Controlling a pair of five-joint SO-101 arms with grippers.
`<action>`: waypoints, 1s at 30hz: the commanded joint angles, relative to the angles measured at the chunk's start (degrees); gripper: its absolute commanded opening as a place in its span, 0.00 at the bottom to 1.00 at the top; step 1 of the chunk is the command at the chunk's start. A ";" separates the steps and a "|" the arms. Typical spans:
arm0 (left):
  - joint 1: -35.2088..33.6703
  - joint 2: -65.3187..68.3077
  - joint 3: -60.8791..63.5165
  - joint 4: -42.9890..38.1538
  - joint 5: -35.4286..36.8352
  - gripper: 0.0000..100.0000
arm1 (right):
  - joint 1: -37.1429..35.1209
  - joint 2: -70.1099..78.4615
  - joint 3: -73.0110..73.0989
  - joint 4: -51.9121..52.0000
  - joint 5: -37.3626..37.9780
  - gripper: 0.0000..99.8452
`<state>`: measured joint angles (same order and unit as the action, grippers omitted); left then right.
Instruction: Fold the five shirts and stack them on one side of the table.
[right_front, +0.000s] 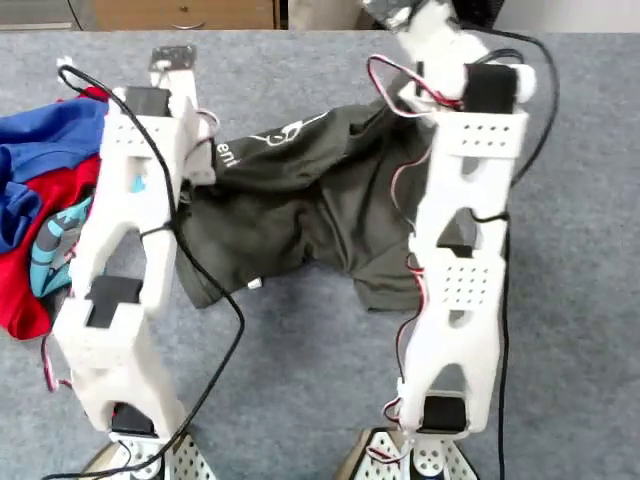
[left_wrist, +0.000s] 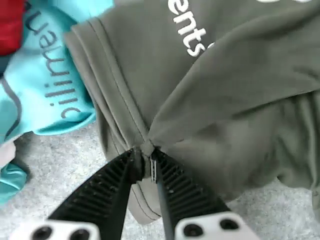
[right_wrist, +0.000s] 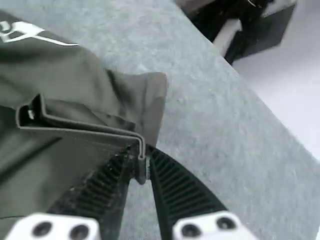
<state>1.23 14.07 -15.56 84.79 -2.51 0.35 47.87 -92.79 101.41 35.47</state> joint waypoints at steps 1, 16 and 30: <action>1.76 -17.63 19.34 -9.14 0.44 0.02 | 1.71 -6.73 -2.42 1.05 -2.20 0.00; -3.25 -33.27 50.55 -27.43 0.53 0.02 | 2.68 -27.82 31.08 0.79 -3.34 0.00; -3.87 -31.16 50.73 -25.05 -9.67 0.02 | 7.69 -50.59 76.88 -8.35 2.29 0.00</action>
<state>-1.85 -13.63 35.25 59.47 -9.80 5.89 5.41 -25.36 96.84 35.74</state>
